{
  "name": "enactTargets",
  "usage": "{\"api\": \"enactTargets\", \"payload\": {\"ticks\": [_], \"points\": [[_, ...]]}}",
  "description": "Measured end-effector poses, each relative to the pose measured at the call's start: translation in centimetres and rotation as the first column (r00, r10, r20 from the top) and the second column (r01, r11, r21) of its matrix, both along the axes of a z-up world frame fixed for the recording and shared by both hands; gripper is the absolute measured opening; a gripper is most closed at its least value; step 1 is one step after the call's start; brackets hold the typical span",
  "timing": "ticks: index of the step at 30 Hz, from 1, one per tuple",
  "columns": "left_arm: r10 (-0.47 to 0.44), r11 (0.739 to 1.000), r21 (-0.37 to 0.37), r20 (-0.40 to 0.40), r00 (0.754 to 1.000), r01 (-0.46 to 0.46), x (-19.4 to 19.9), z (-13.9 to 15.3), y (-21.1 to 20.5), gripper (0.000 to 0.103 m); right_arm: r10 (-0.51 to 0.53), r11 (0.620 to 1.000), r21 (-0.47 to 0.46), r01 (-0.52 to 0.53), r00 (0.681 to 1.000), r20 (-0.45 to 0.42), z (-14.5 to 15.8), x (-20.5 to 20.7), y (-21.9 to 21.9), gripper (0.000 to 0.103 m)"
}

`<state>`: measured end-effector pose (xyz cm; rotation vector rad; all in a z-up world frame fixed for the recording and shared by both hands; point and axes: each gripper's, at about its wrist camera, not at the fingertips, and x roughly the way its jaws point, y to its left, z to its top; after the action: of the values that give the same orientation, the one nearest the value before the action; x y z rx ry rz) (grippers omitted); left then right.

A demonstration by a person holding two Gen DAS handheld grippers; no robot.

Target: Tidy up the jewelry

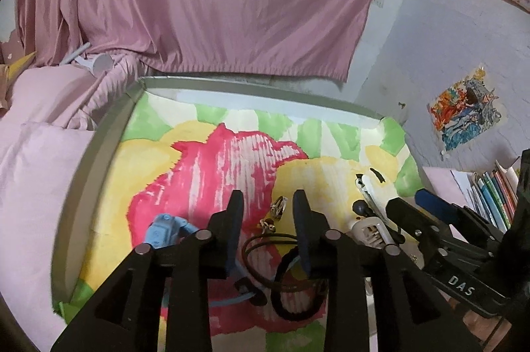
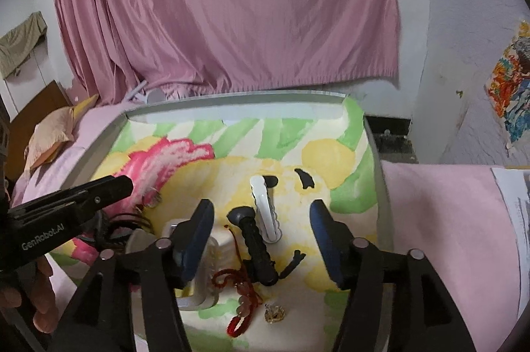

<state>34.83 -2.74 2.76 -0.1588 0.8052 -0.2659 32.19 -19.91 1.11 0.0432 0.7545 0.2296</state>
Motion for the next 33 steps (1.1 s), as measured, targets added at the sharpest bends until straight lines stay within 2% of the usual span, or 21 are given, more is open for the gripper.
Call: {"api": "enactTargets", "payload": {"ticks": [4,6,8,12,15,20,23,33], "points": [[0.012,1.0,0.002,0.043,0.999,-0.012,-1.4,0.7,0.5,0.035,-0.004,1.0,0.006,0.003,0.998,0.059,1.0,-1.5,0.2,0.073],[0.019,1.0,-0.001,0.061,0.998,-0.019,-2.1,0.9,0.9,0.041,-0.008,1.0,0.014,0.007,0.997,0.079,1.3,-2.0,0.3,0.085],[0.032,0.999,-0.01,0.08,0.996,-0.031,-2.8,1.2,1.3,0.048,-0.014,1.0,0.017,0.012,0.995,0.101,1.7,-2.5,0.5,0.092],[0.051,0.998,-0.029,0.1,0.994,-0.048,-4.0,1.4,2.1,0.054,-0.02,1.0,0.023,0.017,0.99,0.142,2.3,-3.5,0.6,0.102],[0.062,0.998,-0.037,0.124,0.99,-0.057,-5.1,1.7,2.6,0.062,-0.02,0.999,0.028,0.015,0.983,0.18,2.6,-4.4,0.6,0.103],[0.066,0.997,-0.045,0.178,0.982,-0.059,-7.0,2.2,3.0,0.066,-0.02,0.999,0.044,0.01,0.974,0.227,3.1,-5.9,0.3,0.103],[0.075,0.997,-0.041,0.215,0.974,-0.068,-8.4,2.5,3.2,0.075,-0.021,0.999,0.049,0.009,0.967,0.252,3.2,-6.8,0.2,0.103],[0.089,0.996,-0.021,0.301,0.949,-0.087,-12.4,3.5,3.6,0.075,-0.021,0.999,0.034,0.011,0.948,0.317,3.7,-10.0,0.1,0.103]]}}
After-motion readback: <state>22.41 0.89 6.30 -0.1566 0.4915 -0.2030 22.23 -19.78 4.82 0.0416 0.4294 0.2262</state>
